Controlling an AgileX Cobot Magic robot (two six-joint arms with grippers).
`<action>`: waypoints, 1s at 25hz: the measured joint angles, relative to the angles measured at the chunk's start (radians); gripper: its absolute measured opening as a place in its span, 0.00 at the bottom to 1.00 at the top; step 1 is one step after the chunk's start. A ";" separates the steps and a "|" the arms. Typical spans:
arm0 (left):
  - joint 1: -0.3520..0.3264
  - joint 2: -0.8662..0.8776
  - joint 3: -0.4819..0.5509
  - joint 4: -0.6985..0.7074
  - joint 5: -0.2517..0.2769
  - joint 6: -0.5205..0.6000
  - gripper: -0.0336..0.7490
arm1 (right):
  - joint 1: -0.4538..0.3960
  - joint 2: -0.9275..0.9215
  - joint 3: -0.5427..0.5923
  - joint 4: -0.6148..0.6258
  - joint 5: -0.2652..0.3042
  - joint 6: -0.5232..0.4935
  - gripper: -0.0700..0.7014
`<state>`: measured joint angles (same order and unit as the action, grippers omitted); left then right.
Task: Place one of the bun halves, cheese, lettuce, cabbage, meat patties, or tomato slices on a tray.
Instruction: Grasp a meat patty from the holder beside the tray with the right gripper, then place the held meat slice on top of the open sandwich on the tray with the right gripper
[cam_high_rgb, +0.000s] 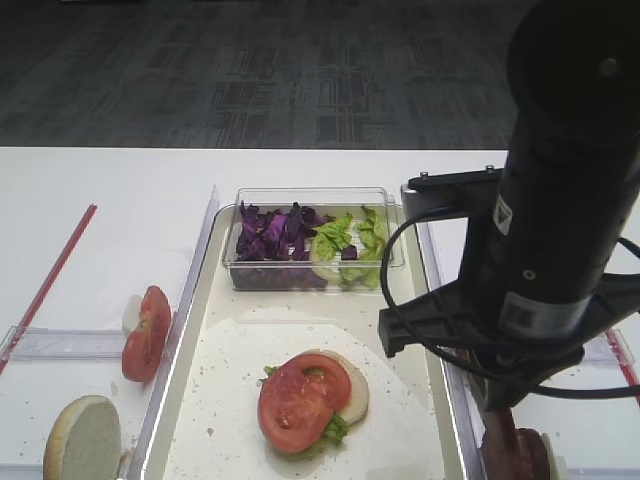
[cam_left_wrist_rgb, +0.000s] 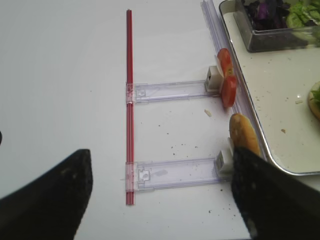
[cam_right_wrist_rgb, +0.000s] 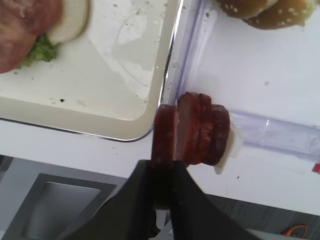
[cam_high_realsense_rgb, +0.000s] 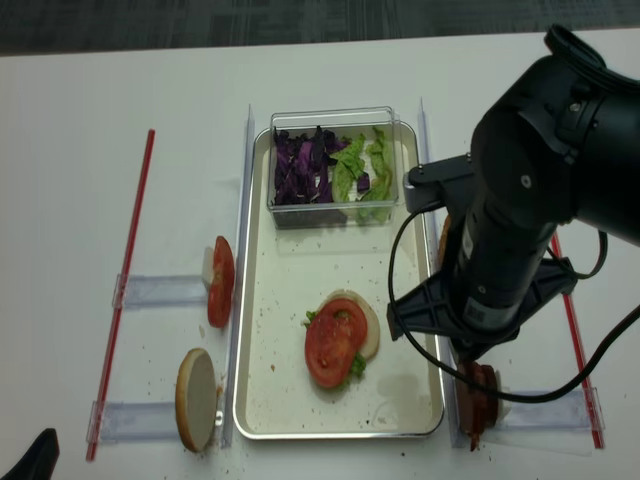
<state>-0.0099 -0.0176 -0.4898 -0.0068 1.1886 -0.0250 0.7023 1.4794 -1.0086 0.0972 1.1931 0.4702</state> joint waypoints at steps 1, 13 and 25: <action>0.000 0.000 0.000 0.000 0.000 0.000 0.71 | 0.000 0.000 0.000 0.005 -0.009 -0.014 0.25; 0.000 0.000 0.000 0.000 0.000 0.000 0.71 | -0.048 -0.040 0.000 0.238 -0.135 -0.304 0.25; 0.000 0.000 0.000 0.000 0.000 0.000 0.71 | -0.253 -0.063 0.028 0.715 -0.130 -0.786 0.25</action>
<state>-0.0099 -0.0176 -0.4898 -0.0068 1.1886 -0.0250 0.4493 1.4160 -0.9808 0.8119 1.0627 -0.3157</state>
